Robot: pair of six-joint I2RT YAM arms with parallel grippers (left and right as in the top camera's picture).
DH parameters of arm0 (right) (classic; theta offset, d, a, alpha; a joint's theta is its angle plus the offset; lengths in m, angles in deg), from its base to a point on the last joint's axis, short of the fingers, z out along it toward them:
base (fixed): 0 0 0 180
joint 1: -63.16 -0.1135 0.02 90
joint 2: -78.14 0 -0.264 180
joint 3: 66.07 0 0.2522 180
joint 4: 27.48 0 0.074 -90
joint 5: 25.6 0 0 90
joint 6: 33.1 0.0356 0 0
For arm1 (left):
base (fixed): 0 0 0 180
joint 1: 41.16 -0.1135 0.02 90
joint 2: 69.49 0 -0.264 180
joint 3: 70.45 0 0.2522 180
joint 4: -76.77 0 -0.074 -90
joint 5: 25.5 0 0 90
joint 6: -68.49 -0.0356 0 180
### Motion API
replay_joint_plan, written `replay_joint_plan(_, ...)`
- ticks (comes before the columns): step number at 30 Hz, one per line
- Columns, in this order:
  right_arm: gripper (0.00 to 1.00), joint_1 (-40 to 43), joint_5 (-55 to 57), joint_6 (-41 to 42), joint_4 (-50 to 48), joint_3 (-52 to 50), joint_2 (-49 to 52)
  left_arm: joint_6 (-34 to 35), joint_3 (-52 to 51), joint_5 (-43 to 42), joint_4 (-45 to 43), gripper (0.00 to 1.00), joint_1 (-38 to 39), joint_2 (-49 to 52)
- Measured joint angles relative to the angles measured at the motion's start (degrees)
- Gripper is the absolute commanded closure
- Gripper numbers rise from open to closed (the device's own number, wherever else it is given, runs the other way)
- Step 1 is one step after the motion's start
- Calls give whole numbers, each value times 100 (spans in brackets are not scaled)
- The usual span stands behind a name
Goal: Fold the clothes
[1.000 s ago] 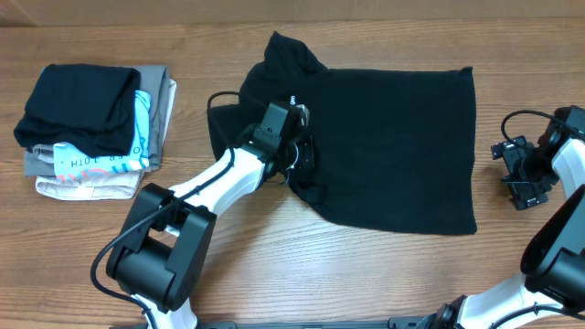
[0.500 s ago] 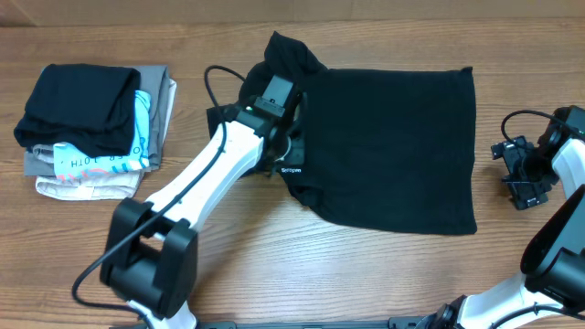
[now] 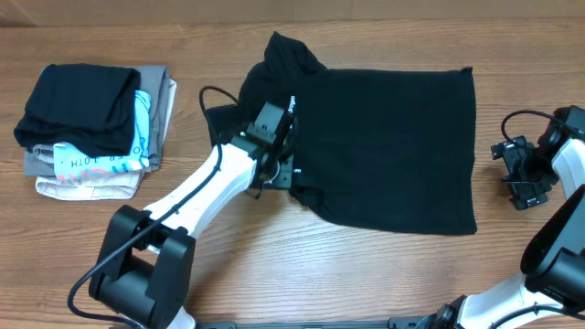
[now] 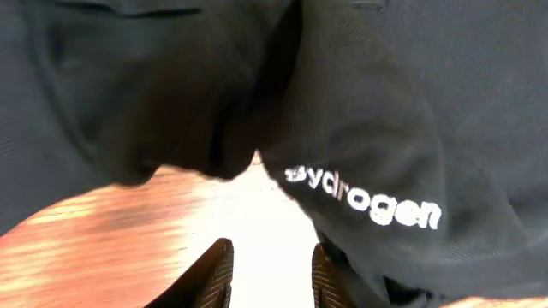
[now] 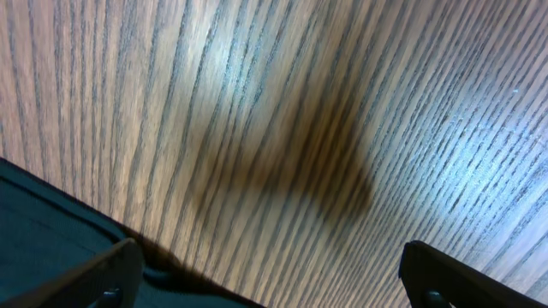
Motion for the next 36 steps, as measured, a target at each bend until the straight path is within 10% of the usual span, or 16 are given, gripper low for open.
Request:
replay_joint_plan(27,0,0,0,0,2,0,0,20,-260,-240,-1539,57,0,474)
replay_joint_plan(36,0,0,0,0,2,0,0,48,-236,-452,-1434,92,0,474)
